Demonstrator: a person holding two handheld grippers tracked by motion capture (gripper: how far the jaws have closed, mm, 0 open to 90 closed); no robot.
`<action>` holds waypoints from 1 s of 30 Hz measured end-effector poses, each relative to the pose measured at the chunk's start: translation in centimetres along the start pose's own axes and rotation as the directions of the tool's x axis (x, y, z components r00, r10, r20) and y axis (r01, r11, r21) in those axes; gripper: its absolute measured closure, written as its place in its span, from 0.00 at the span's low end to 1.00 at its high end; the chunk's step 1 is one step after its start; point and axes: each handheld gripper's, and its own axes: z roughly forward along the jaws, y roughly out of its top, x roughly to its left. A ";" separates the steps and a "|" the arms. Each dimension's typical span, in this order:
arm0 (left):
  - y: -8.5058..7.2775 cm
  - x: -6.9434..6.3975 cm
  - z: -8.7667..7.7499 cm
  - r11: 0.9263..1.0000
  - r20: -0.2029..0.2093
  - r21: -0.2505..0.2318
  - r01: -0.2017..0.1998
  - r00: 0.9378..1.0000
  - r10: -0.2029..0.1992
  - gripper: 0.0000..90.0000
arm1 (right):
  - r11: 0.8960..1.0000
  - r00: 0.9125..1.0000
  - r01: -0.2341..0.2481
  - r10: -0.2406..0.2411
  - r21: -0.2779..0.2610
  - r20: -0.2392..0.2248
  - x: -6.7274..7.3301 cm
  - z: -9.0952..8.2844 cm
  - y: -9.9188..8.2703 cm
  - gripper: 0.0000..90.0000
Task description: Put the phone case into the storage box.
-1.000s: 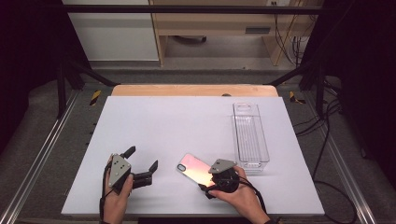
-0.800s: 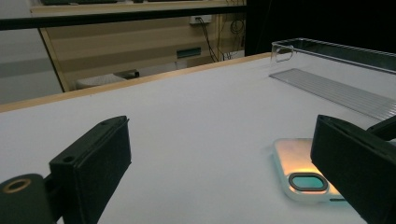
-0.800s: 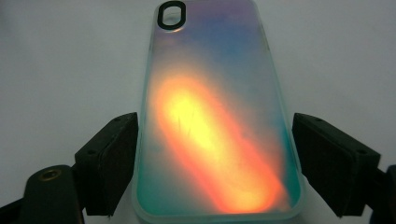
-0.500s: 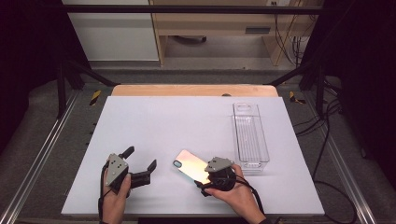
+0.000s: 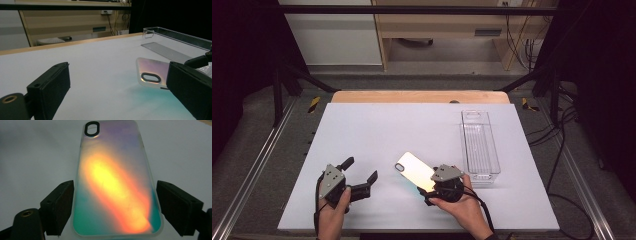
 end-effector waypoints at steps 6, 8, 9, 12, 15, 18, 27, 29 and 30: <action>1.4 -0.5 0.4 0.999 0.031 0.039 0.024 0.999 -0.026 0.03 | 0.999 1.000 0.005 -0.004 -0.054 0.018 0.1 -0.5 0.7 0.20; 2.2 -0.6 0.9 0.998 0.040 0.060 0.032 0.999 -0.035 0.02 | 0.997 1.000 0.000 0.003 -0.080 0.027 -0.1 -0.7 1.1 0.20; 2.5 -0.7 1.1 0.997 0.043 0.070 0.030 0.999 -0.033 0.02 | 0.995 0.999 -0.003 0.007 -0.105 0.038 -0.4 -1.0 1.5 0.20; 3.5 -0.9 2.1 0.995 0.075 0.089 0.033 0.996 -0.040 0.02 | 0.991 0.999 -0.007 0.014 -0.132 0.051 -0.7 -1.2 2.0 0.20; 4.8 -1.4 3.3 0.994 0.116 0.106 0.034 0.992 -0.047 0.03 | 0.983 0.997 -0.011 0.025 -0.185 0.072 -1.0 -1.9 2.7 0.20; 6.2 -2.1 4.6 0.992 0.172 0.123 0.005 0.985 -0.026 0.03 | 0.972 0.996 -0.011 0.032 -0.237 0.087 -1.3 -2.3 3.2 0.20; 8.8 -2.5 7.1 0.988 0.206 0.144 0.048 0.976 -0.077 0.13 | 0.939 0.993 -0.024 0.061 -0.344 0.097 -1.6 -2.6 3.4 0.20; 8.9 -2.6 7.4 0.988 0.211 0.149 0.047 0.974 -0.078 0.17 | 0.934 0.993 -0.021 0.061 -0.357 0.100 -1.6 -2.7 3.4 0.20; 8.9 -2.7 7.4 0.988 0.210 0.149 0.046 0.975 -0.077 0.18 | 0.932 0.993 -0.014 0.056 -0.362 0.106 -1.6 -2.7 3.4 0.20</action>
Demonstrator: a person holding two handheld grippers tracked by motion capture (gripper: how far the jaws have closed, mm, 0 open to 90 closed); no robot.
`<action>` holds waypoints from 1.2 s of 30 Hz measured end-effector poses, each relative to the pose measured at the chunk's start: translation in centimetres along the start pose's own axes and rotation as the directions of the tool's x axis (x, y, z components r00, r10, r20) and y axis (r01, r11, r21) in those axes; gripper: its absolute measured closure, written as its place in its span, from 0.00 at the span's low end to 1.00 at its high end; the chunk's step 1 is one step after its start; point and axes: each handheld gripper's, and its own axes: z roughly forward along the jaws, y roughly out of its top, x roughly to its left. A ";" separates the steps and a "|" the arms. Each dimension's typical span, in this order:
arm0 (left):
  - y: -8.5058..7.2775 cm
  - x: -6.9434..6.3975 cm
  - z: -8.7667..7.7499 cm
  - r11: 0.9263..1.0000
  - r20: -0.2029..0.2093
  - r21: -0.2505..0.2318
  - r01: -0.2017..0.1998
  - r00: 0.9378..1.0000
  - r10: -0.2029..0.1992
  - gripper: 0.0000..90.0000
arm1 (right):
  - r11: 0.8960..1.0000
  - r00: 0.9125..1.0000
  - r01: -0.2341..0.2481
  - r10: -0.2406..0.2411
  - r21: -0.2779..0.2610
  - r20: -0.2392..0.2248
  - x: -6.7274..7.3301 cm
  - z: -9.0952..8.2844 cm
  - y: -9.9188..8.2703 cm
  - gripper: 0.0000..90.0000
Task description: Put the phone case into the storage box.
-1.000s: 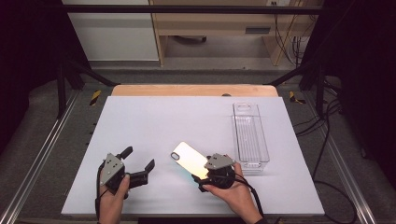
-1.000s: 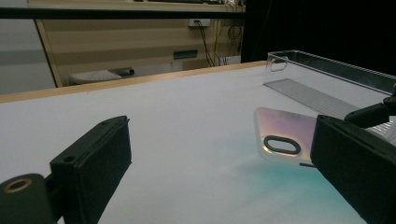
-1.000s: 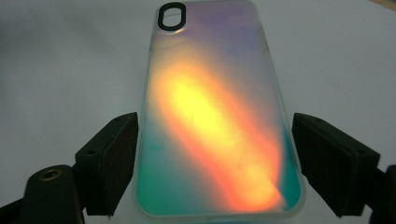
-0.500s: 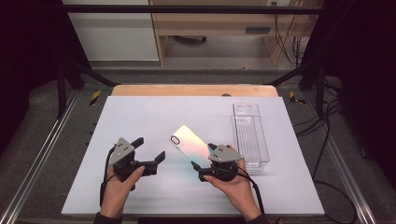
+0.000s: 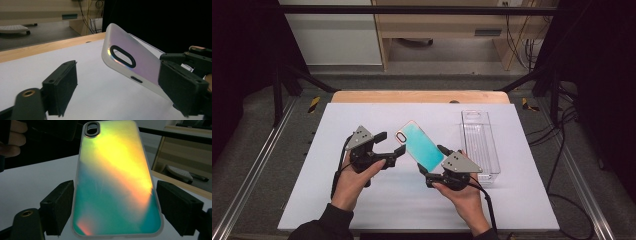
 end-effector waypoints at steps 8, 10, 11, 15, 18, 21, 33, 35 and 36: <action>0.2 0.0 0.5 0.999 0.039 -0.001 0.035 0.999 -0.035 0.39 | 0.999 1.000 0.016 -0.015 -0.038 0.009 0.2 0.0 0.0 0.20; 0.2 -0.1 0.6 0.999 0.052 0.000 0.039 0.998 -0.039 0.41 | 0.999 1.000 0.014 -0.014 -0.040 0.011 0.3 0.0 0.0 0.20; 0.2 -0.1 0.6 0.999 0.057 -0.001 0.045 0.997 -0.045 0.44 | 0.999 1.000 0.012 -0.012 -0.042 0.006 0.3 0.0 0.0 0.20; 0.3 0.1 0.7 0.998 0.071 -0.008 0.066 0.995 -0.065 0.52 | 0.999 1.000 0.001 -0.001 -0.045 -0.005 0.5 0.2 -0.2 0.20; 0.2 0.3 0.6 0.997 0.079 -0.011 0.080 0.994 -0.079 0.55 | 0.999 1.000 -0.009 0.008 -0.047 -0.012 0.5 0.3 -0.3 0.20; 0.1 0.7 0.5 0.994 0.093 -0.019 0.111 0.990 -0.108 0.58 | 0.999 1.000 -0.014 0.013 -0.044 -0.015 0.5 0.4 -0.3 0.20; 0.6 0.0 -0.4 0.973 0.252 -0.062 0.220 0.947 -0.198 0.89 | 0.997 0.991 -0.077 0.076 -0.010 -0.110 0.3 2.2 -1.2 0.19; 0.8 -0.6 -0.4 0.981 0.241 -0.067 0.181 0.957 -0.160 0.89 | 0.995 0.985 -0.099 0.099 0.005 -0.139 0.3 2.7 -1.3 0.19; 0.8 -0.7 -0.4 0.983 0.231 -0.070 0.170 0.961 -0.150 0.89 | 0.995 0.985 -0.099 0.099 0.005 -0.139 0.3 2.7 -1.3 0.19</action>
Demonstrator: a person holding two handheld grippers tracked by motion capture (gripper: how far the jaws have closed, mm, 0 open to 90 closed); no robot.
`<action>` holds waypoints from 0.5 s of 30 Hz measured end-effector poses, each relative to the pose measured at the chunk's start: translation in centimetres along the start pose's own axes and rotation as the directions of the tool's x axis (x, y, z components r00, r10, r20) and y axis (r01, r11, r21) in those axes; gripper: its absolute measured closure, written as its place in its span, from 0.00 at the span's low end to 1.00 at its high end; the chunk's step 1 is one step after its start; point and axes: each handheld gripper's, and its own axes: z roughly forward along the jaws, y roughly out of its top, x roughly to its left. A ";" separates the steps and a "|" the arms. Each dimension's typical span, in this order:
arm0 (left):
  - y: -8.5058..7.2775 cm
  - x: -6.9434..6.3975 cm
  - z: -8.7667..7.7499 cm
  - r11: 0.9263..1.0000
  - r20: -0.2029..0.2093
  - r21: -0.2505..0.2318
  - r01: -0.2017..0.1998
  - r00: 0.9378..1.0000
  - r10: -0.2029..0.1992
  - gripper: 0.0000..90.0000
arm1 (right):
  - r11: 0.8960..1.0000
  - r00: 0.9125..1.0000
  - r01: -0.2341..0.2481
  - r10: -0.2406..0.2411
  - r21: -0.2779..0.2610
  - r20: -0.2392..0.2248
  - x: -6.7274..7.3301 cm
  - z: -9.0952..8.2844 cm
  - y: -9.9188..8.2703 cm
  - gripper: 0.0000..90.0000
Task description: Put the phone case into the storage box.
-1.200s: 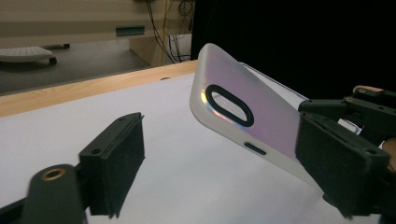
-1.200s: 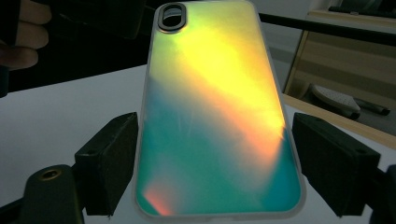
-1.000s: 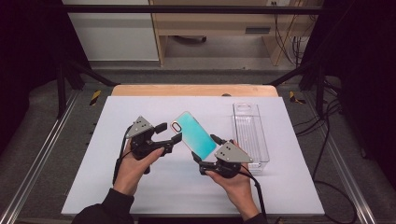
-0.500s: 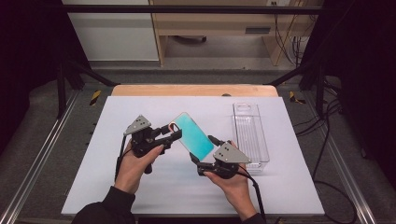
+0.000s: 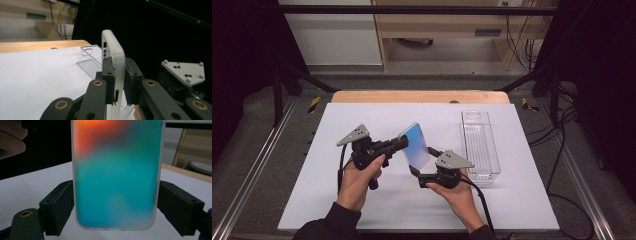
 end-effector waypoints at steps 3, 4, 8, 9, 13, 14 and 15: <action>0.1 -0.2 0.0 0.999 -0.019 -0.013 -0.033 0.999 0.032 0.90 | 1.000 1.000 -0.020 0.020 -0.001 -0.015 -0.1 0.2 0.1 0.17; 0.1 -0.3 0.0 0.999 -0.032 -0.015 -0.046 0.998 0.046 0.90 | 1.000 1.000 -0.020 0.021 0.011 -0.015 -0.1 0.2 0.3 0.14; 0.1 -0.4 -0.1 0.996 -0.067 -0.018 -0.085 0.994 0.083 0.90 | 1.000 1.000 -0.019 0.019 0.021 -0.005 -0.2 -0.1 0.6 0.12; 0.0 -0.5 -0.2 0.995 -0.079 -0.020 -0.101 0.992 0.099 0.90 | 0.999 1.000 -0.018 0.018 0.035 0.001 -0.4 -0.3 1.0 0.09; 0.0 -0.6 -0.3 0.991 -0.111 -0.015 -0.133 0.985 0.130 0.90 | 0.999 1.000 -0.018 0.018 0.051 0.004 -0.5 -0.6 1.4 0.06; 0.0 -0.6 -0.3 0.991 -0.114 -0.015 -0.135 0.985 0.133 0.90 | 0.998 1.000 -0.017 0.017 0.056 0.003 -0.5 -0.7 1.6 0.06; 0.0 -0.6 -0.3 0.990 -0.117 -0.014 -0.141 0.983 0.138 0.90 | 0.998 1.000 -0.017 0.017 0.058 0.003 -0.5 -0.9 1.8 0.05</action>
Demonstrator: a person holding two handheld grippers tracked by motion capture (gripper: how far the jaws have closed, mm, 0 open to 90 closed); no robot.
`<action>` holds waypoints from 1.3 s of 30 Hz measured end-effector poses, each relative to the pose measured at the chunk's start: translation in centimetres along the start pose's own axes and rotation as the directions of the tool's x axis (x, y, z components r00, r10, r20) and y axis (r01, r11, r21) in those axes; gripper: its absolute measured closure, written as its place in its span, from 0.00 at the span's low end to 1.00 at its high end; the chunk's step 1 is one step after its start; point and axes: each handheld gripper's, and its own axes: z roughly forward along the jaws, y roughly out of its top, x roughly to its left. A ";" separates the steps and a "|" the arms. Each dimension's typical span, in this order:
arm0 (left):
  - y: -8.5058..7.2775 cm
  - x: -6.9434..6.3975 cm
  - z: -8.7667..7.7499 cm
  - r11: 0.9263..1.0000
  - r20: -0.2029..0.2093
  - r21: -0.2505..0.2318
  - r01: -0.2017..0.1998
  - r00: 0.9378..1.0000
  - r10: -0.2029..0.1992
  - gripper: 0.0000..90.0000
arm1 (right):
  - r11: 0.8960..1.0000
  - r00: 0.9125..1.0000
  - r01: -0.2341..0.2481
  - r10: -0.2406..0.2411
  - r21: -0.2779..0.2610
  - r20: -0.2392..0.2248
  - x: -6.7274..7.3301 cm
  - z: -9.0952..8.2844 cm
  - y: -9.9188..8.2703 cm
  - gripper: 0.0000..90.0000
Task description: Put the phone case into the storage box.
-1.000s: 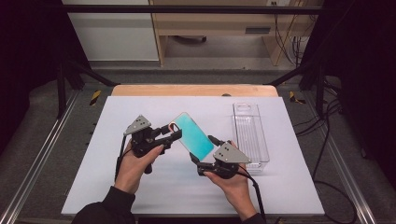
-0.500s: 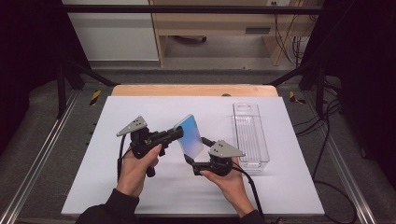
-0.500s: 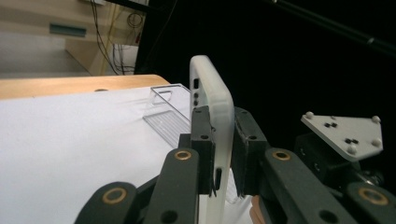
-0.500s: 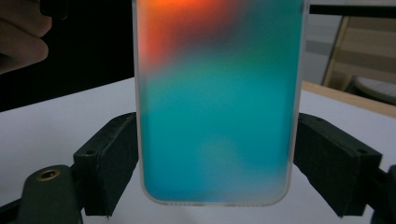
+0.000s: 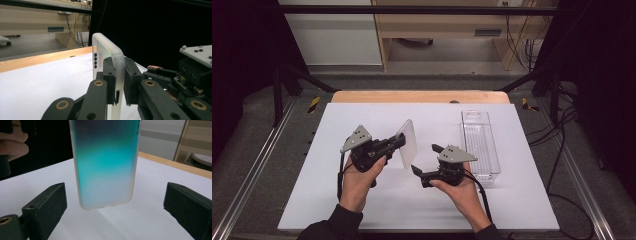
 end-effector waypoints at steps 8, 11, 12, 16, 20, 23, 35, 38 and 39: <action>-0.3 -0.4 0.2 0.999 -0.013 0.008 -0.043 0.999 0.043 0.90 | 1.000 1.000 0.011 -0.011 0.020 0.008 0.2 -0.6 1.3 0.03; -0.5 -0.5 0.2 0.999 -0.010 0.010 -0.048 0.999 0.049 0.90 | 0.999 1.000 0.012 -0.012 0.034 0.005 0.2 -0.7 1.7 0.03; -0.6 -0.6 0.1 0.999 -0.007 0.009 -0.047 0.999 0.047 0.90 | 0.999 1.000 0.012 -0.012 0.037 0.005 0.2 -0.6 1.7 0.03; -0.7 -0.7 0.0 0.999 0.002 0.003 -0.047 0.999 0.047 0.90 | 0.998 1.000 0.009 -0.010 0.056 0.009 0.2 -0.4 2.0 0.03; -0.8 -0.9 0.0 0.999 0.011 -0.003 -0.047 0.999 0.047 0.90 | 0.998 1.000 0.008 -0.008 0.062 0.006 0.2 -0.2 2.2 0.04; -0.9 -1.0 -0.1 0.999 0.017 -0.008 -0.047 0.999 0.047 0.90 | 0.998 1.000 -0.007 0.006 0.065 0.007 0.2 0.0 2.4 0.04; -1.3 -1.1 -0.2 0.999 0.038 -0.005 -0.043 0.998 0.043 0.90 | 0.997 0.999 -0.037 0.039 0.064 -0.032 0.2 0.5 2.7 0.05; -1.4 -1.2 -0.2 0.999 0.050 -0.004 -0.042 0.998 0.043 0.90 | 0.997 0.998 -0.041 0.043 0.062 -0.044 0.2 0.6 2.7 0.05; -1.4 -1.2 -0.2 0.999 0.052 -0.003 -0.043 0.998 0.043 0.90 | 0.997 0.998 -0.043 0.046 0.063 -0.047 0.3 0.6 2.8 0.05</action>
